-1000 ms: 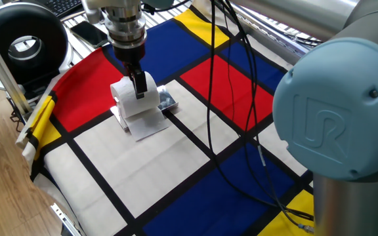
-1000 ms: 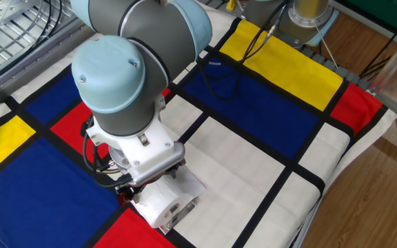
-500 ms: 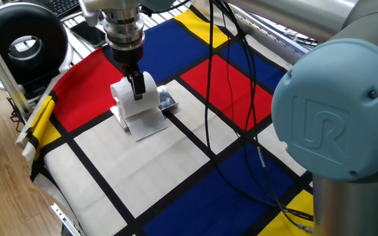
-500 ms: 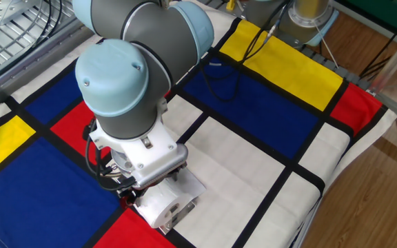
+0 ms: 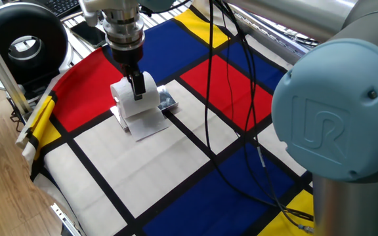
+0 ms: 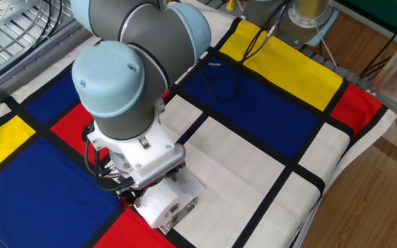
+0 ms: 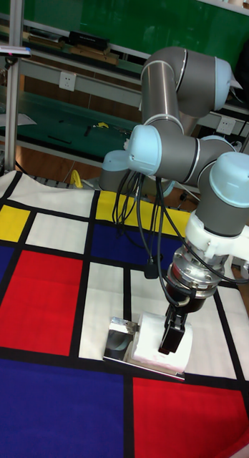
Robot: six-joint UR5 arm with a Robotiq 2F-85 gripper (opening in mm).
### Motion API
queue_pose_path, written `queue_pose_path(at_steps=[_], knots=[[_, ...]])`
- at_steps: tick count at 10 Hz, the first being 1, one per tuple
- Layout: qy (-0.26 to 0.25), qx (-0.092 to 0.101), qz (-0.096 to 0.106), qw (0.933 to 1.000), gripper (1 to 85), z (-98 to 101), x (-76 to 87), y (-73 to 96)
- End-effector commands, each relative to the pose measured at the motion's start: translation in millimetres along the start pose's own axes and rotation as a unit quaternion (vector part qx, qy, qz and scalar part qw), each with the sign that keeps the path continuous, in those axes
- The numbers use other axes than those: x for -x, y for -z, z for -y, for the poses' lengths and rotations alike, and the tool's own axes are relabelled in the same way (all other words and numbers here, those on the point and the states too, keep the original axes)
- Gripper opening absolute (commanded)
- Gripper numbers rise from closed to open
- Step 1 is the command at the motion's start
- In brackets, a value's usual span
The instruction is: Take the roll of paper down from the shelf
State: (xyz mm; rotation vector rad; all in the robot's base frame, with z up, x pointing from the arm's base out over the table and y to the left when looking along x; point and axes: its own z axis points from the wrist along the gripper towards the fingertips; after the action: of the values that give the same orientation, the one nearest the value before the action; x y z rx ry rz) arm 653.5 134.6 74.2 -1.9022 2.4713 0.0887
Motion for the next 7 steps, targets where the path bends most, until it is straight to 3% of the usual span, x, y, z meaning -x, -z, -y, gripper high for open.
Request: queue_pose_path(at_steps=[1, 3, 6, 7], knots=[[0.003, 0.009, 0.017, 0.9998, 81.0, 0.0, 6.4, -1.7], [-0.004, 0.009, 0.021, 0.9997, 62.3, -0.7, 7.3, -1.2], [-0.015, 0.004, 0.024, 0.9996, 6.7, 0.5, 3.9, 2.1], [-0.018, 0.003, 0.021, 0.9996, 1.0, 0.6, 1.0, 3.0]])
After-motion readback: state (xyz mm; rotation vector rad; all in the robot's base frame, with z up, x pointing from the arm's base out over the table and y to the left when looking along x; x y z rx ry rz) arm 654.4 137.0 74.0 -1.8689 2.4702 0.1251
